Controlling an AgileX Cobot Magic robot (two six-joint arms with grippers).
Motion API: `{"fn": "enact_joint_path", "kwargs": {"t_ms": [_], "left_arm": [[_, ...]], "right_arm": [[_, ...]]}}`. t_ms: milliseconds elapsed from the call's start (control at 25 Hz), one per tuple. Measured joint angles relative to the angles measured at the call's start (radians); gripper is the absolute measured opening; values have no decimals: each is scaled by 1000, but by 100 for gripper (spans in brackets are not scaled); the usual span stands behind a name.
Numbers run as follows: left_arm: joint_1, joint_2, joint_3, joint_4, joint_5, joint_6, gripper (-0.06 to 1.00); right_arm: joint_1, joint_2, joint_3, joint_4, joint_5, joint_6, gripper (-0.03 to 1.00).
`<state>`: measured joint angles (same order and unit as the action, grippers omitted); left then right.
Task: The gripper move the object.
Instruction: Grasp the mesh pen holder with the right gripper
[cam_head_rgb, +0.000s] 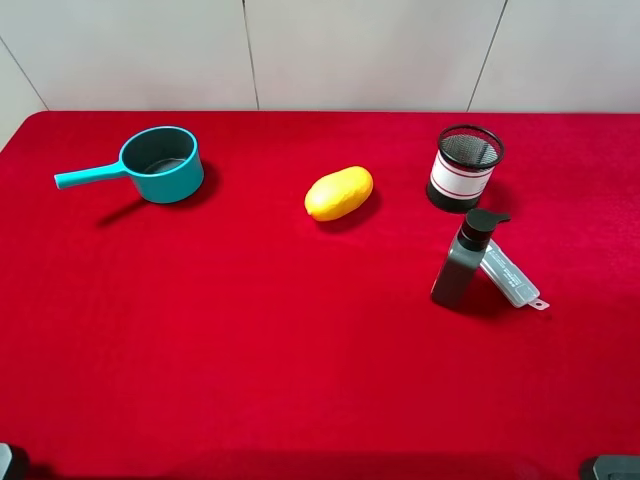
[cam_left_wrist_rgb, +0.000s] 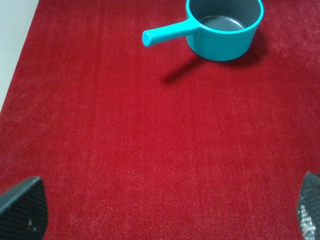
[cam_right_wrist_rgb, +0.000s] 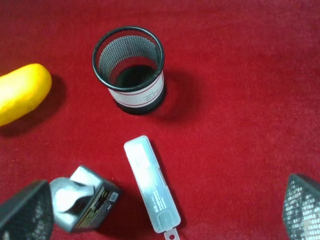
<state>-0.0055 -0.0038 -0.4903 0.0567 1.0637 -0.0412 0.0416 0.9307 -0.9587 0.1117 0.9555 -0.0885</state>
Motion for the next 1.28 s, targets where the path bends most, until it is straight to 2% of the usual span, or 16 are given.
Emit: {"fn": "enact_joint_path", "kwargs": {"t_ms": [280, 680, 1280], "left_arm": [[0, 0, 0, 0, 0, 0, 100], [0, 0, 0, 0, 0, 0, 100], [0, 0, 0, 0, 0, 0, 100]], "right_arm": [[0, 233, -155, 4, 56, -29, 69], [0, 491, -331, 11, 82, -31, 69], [0, 797, -440, 23, 92, -54, 69]]}}
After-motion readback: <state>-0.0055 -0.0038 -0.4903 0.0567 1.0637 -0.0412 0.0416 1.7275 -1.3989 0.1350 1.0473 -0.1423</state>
